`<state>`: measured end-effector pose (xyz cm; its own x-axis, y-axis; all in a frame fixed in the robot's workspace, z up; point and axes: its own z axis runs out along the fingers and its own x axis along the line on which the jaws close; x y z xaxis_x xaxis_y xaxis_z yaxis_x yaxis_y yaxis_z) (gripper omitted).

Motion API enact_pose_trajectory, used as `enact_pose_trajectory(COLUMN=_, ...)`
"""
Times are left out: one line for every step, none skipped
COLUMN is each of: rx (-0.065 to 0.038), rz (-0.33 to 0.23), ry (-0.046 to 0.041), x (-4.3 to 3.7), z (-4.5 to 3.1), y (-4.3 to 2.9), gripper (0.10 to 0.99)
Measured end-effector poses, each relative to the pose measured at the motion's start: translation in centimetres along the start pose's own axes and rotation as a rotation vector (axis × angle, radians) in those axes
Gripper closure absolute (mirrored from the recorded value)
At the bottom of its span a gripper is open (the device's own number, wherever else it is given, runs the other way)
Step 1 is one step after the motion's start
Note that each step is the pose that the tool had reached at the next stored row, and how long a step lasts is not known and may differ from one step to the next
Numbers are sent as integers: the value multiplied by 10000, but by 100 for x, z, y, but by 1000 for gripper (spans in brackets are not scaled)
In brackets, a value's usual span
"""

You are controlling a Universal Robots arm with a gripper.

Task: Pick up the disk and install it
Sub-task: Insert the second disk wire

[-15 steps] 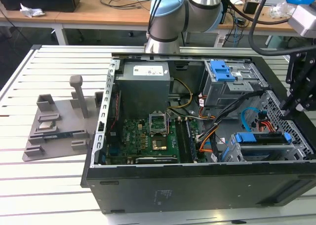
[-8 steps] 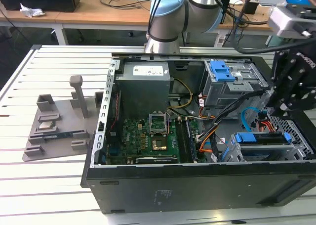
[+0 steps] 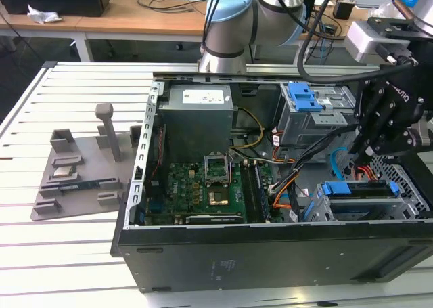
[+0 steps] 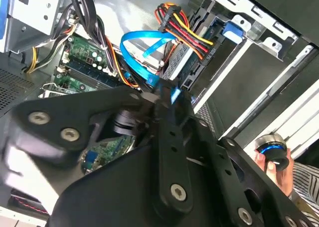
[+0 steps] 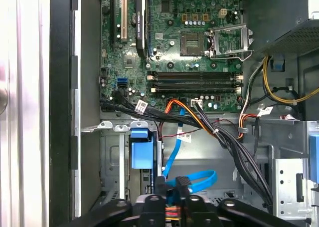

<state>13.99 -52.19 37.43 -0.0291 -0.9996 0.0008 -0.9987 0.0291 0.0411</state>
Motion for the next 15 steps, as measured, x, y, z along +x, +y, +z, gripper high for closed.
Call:
enact_pose_trajectory(rx=0, rz=0, ry=0, x=0, z=0, y=0, gripper=867)
enact_pose_trajectory(rx=0, rz=0, ry=0, x=0, z=0, y=0, gripper=925)
enact_pose_trajectory(rx=0, rz=0, ry=1, x=0, z=0, y=0, gripper=925)
enact_pose_trajectory(rx=0, rz=0, ry=-4, x=8, z=2, y=0, gripper=925)
enact_pose_trajectory(rx=0, rz=-1, ry=0, x=30, z=3, y=-1, gripper=925)
enact_pose_trajectory(rx=1, rz=1, ry=52, x=67, z=2, y=-2, gripper=925)
enact_pose_trajectory(rx=3, rz=3, ry=91, x=126, z=14, y=-4, gripper=925)
enact_pose_trajectory(rx=2, rz=1, ry=93, x=166, z=49, y=-12, gripper=925)
enact_pose_trajectory(rx=2, rz=-2, ry=92, x=173, z=70, y=-20, gripper=925)
enact_pose_trajectory(rx=3, rz=-6, ry=95, x=178, z=88, y=-29, gripper=925)
enact_pose_trajectory(rx=3, rz=-10, ry=96, x=181, z=109, y=-40, gripper=925)
enact_pose_trajectory(rx=3, rz=-15, ry=98, x=183, z=129, y=-52, gripper=925)
enact_pose_trajectory(rx=3, rz=-18, ry=103, x=182, z=157, y=-66, gripper=925)
enact_pose_trajectory(rx=3, rz=-22, ry=104, x=182, z=181, y=-73, gripper=925)
enact_pose_trajectory(rx=3, rz=-24, ry=103, x=182, z=199, y=-77, gripper=925)
